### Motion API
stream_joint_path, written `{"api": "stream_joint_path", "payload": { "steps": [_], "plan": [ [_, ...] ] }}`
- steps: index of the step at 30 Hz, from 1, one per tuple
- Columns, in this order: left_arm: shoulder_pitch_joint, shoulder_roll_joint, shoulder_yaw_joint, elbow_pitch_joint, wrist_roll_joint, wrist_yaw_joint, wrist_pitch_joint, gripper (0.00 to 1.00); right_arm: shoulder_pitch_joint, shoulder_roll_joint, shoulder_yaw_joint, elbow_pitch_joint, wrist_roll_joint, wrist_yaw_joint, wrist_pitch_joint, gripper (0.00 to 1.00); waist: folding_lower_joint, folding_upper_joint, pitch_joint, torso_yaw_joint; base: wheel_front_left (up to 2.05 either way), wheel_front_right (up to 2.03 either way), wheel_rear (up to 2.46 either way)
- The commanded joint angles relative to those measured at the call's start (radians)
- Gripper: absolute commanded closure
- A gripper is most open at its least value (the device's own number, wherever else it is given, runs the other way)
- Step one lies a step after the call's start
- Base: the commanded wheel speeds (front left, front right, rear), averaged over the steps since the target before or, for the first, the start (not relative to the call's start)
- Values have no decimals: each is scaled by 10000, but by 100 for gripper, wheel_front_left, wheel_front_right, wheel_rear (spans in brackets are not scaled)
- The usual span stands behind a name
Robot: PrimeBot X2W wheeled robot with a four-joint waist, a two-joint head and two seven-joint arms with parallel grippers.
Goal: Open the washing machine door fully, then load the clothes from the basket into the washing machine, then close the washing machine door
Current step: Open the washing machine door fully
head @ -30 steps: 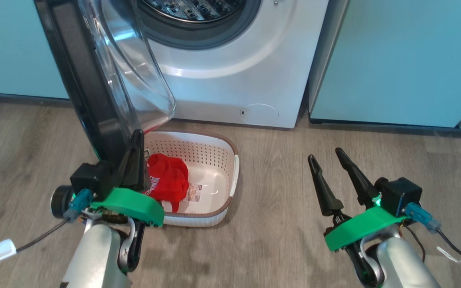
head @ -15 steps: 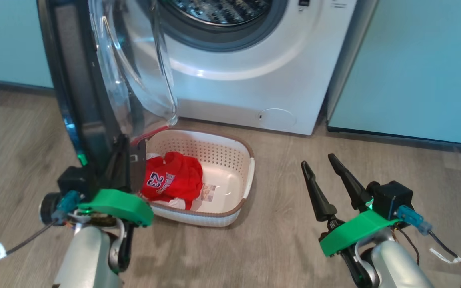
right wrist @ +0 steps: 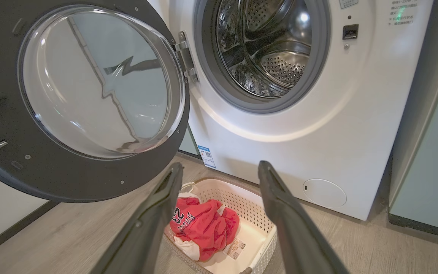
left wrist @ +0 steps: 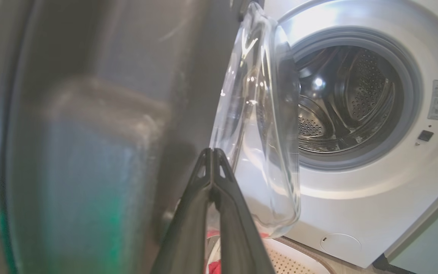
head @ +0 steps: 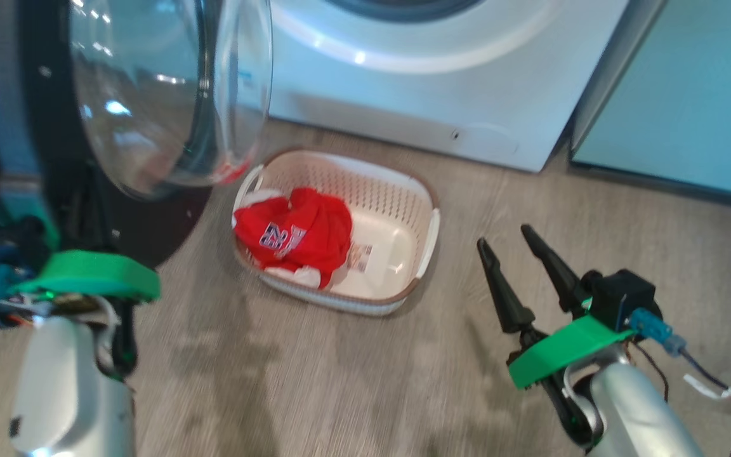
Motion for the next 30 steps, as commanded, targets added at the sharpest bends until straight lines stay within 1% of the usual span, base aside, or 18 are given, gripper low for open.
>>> {"api": "stream_joint_path", "payload": {
  "steps": [1,5,7,8,12,21,27,30],
  "plan": [
    [-580,294,668,-141,45,-64,-49,100,-439,-94,192,-346,-88,0,-93,0,0,-1,522,319,0,0,0],
    [-1201,394,1475,269,-42,-227,-49,100,-632,-268,84,-392,-129,0,-93,0,0,-1,1057,602,0,0,0],
    [-1487,507,1779,413,41,-301,-49,100,-719,-319,17,-411,-44,0,-93,0,0,-1,1284,713,0,0,0],
    [-1487,507,1779,413,41,-301,-49,100,-719,-319,17,-411,-44,0,-93,0,0,-1,1284,713,0,0,0],
    [-1962,740,2420,744,99,-416,-49,100,-875,-504,-18,-455,-72,0,-93,0,0,-1,1641,864,0,0,0],
    [-2940,1901,3720,1677,348,-690,-49,100,-1107,-857,-54,-492,-224,0,-93,0,0,-1,2249,954,0,0,0],
    [-3467,2413,4157,2241,608,-810,-49,100,-1187,-984,-78,-537,-303,0,-93,0,0,-1,2512,971,0,0,0],
    [-3612,2498,4186,2386,794,-860,-49,100,-1208,-997,-88,-524,-316,0,-93,0,0,-1,2548,973,0,0,0]
  ]
}}
